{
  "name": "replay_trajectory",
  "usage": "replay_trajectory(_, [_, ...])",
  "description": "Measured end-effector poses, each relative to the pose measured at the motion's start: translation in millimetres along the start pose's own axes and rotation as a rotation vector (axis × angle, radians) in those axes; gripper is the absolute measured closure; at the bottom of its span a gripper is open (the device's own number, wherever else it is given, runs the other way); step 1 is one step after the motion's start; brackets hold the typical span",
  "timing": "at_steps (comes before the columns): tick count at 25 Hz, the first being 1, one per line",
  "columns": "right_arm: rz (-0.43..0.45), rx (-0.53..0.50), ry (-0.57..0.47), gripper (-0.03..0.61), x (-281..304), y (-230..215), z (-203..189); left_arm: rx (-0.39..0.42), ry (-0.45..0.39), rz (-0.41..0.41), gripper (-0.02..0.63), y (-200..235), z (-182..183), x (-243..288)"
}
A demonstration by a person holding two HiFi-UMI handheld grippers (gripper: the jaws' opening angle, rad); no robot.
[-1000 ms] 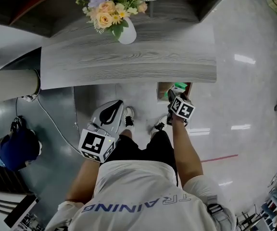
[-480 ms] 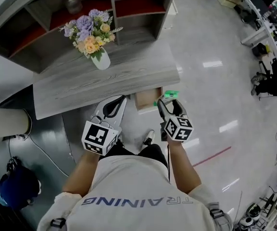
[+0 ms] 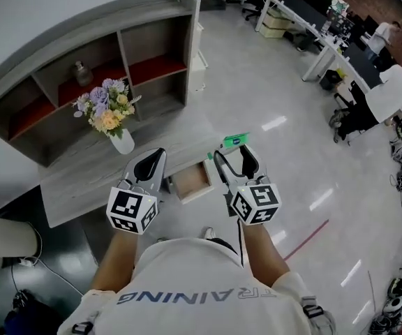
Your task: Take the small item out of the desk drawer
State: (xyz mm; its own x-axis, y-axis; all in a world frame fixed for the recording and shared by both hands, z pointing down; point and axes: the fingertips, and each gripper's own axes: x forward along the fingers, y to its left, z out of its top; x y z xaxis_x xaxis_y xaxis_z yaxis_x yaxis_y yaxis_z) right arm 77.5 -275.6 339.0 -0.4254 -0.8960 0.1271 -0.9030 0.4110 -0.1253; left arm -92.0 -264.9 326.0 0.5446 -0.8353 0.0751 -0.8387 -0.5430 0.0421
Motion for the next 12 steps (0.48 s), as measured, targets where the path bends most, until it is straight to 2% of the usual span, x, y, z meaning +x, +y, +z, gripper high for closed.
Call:
replay_trajectory(5, [-0.021, -0.035, -0.090, 0.255, -24.3, -13.2, 49.1, 0.012, -0.057, -0.030, 0.621, -16.4, 26.3, 7.0])
replay_trajectory(12, [-0.028, -0.018, -0.095, 0.255, -27.6, -22.0, 59.5, 0.008, -0.054, -0.038, 0.621, -25.7, 30.3, 10.3])
